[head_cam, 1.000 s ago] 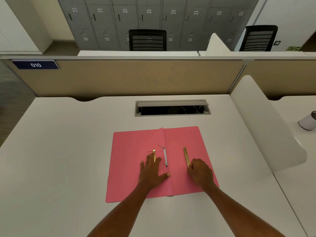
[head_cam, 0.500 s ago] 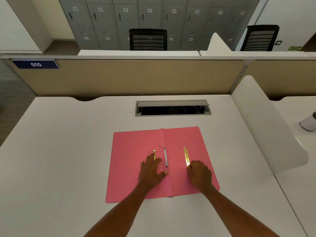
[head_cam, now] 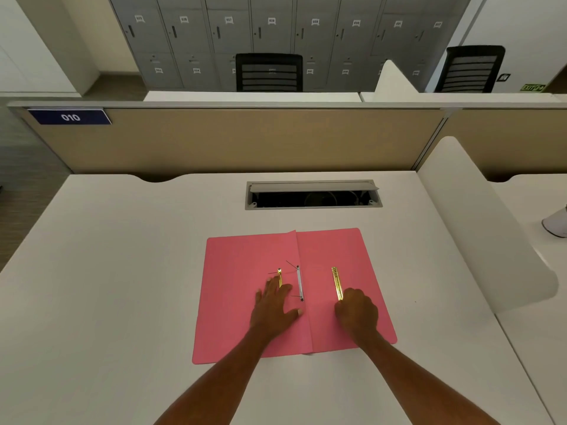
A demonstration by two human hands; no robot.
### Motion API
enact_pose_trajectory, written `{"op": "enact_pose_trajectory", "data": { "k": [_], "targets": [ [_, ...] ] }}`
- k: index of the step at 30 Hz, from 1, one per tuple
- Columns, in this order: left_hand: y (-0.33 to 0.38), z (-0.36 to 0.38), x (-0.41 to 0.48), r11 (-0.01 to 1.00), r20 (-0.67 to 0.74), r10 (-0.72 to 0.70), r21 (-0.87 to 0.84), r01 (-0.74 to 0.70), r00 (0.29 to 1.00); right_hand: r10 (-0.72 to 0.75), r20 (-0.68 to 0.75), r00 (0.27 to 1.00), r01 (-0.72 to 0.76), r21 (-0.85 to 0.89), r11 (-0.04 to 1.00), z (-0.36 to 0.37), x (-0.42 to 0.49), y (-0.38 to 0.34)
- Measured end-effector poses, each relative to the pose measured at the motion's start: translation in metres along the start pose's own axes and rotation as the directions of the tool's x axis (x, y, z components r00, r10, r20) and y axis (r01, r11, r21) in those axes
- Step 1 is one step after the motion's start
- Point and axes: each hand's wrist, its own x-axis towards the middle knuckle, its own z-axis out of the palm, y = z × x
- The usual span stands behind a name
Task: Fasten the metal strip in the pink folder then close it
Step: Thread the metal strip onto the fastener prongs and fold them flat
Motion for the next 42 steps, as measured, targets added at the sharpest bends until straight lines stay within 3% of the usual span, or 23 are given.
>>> {"op": "enact_pose_trajectory", "data": {
  "k": [10, 28, 42],
  "targets": [
    [0.001, -0.002, -0.001, 0.996, -0.036, -0.006, -0.09, 0.003, 0.999, 0.034, 0.035, 0.999, -0.039, 0.138, 0.99, -0.006, 0.008, 0.005],
    [0.002, -0.005, 0.0, 0.995, -0.024, -0.009, -0.099, 0.007, 1.0, 0.045, -0.014, 0.999, -0.044, 0.048, 0.998, 0.007, -0.004, -0.006],
    [0.002, -0.004, -0.002, 0.992, -0.027, -0.017, -0.125, 0.013, 0.999, 0.089, 0.038, 0.995, -0.093, 0.112, 0.989, 0.0, 0.005, 0.002]
  ]
}}
